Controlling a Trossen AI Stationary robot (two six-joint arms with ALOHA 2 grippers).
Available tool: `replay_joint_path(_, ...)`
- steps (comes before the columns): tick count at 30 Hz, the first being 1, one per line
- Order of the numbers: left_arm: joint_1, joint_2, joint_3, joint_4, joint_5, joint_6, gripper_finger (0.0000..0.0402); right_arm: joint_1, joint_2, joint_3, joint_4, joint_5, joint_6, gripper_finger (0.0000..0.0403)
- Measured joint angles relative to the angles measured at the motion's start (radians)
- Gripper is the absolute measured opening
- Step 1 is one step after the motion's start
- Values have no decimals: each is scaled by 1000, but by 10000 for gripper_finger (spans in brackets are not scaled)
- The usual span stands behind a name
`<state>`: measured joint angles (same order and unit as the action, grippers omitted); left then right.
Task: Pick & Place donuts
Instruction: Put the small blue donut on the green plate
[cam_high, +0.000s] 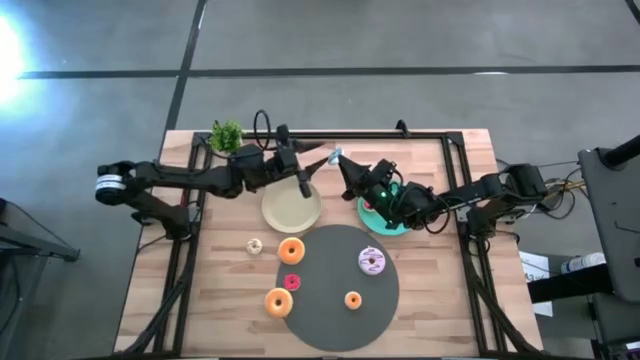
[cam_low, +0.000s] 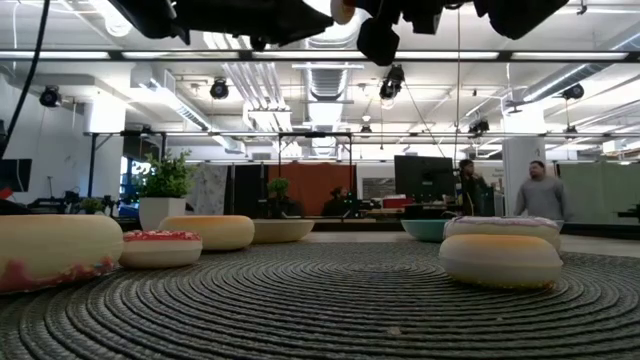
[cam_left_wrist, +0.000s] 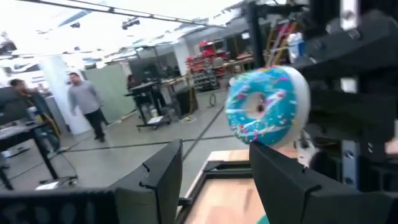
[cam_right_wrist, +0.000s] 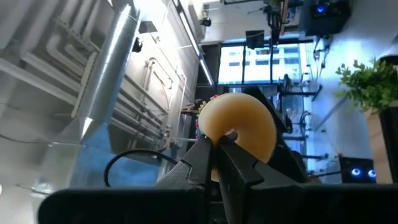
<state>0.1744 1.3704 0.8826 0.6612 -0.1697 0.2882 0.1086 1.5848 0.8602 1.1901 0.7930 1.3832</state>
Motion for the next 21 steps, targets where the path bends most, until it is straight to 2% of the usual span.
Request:
replay_joint_path(11, -31, 20, -5, -5, 1, 7, 163, -1, -32, -16, 18, 23, -55, 13)
replay_joint_path(21, -37, 70, 37, 6, -13, 26, 163, -2, -30, -21, -34, 22, 52, 13)
